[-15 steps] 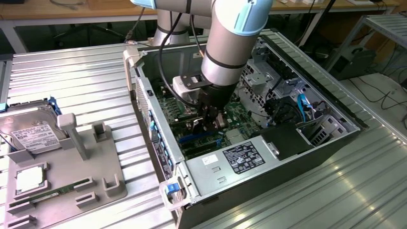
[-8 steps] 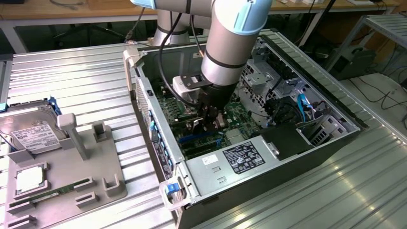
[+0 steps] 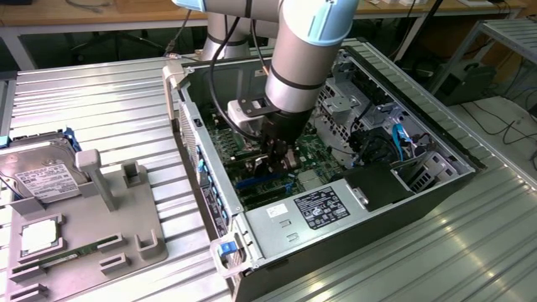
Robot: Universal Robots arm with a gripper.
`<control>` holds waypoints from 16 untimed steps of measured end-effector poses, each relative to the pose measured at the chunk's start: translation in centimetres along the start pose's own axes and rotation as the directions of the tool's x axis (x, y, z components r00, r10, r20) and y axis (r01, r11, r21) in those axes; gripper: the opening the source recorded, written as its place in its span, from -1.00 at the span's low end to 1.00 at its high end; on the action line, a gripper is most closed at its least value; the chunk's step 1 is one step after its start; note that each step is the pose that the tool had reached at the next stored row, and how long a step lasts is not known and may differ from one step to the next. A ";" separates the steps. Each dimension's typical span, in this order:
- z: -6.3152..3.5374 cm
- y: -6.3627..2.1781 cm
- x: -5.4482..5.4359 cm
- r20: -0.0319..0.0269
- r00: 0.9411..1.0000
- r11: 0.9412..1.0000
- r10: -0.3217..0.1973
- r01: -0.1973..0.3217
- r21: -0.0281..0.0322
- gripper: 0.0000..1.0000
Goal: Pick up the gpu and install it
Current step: 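Insert the gpu into the slot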
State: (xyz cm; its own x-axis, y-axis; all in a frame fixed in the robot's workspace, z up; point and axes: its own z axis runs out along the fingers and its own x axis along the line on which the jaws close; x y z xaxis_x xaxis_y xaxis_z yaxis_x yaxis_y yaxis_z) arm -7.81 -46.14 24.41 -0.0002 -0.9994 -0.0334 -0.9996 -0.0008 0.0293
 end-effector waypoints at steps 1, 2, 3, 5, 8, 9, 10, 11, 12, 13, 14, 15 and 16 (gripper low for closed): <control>0.00 0.00 0.0 0.000 1.000 1.000 0.000 0.000 0.000 -0.44; 0.00 0.00 -0.1 0.000 1.000 1.000 0.000 0.000 0.000 -0.44; 0.00 0.00 -0.1 0.000 1.000 1.000 0.000 0.000 0.000 -0.44; 0.01 0.00 -0.1 0.000 1.000 1.000 0.000 0.000 0.000 -0.44; 0.01 0.00 -0.1 0.000 1.000 1.000 0.000 0.000 0.000 -0.44; 0.01 0.00 -0.1 0.000 1.000 1.000 0.000 0.000 0.000 -0.44; 0.06 0.00 -0.1 0.000 1.000 1.000 0.000 0.000 0.000 -0.44; 0.11 0.00 -0.1 0.000 1.000 1.000 0.000 0.000 0.000 -0.44; 0.15 0.00 -0.1 0.000 1.000 1.000 0.000 0.000 0.000 -0.44; 0.20 0.00 -0.1 0.000 1.000 1.000 0.000 0.000 0.000 -0.44; 0.23 0.00 -0.1 0.000 1.000 1.000 0.000 0.000 0.000 -0.44; 0.24 0.00 -0.1 0.000 1.000 1.000 0.000 0.000 0.000 -0.44; 0.25 0.00 -0.1 0.000 1.000 1.000 0.000 0.000 0.000 -0.44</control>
State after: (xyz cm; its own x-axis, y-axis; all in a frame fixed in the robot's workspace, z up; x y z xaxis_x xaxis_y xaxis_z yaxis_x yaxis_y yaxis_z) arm -7.81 -46.04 24.16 -0.0001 -0.9995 -0.0330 -0.9996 -0.0009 0.0295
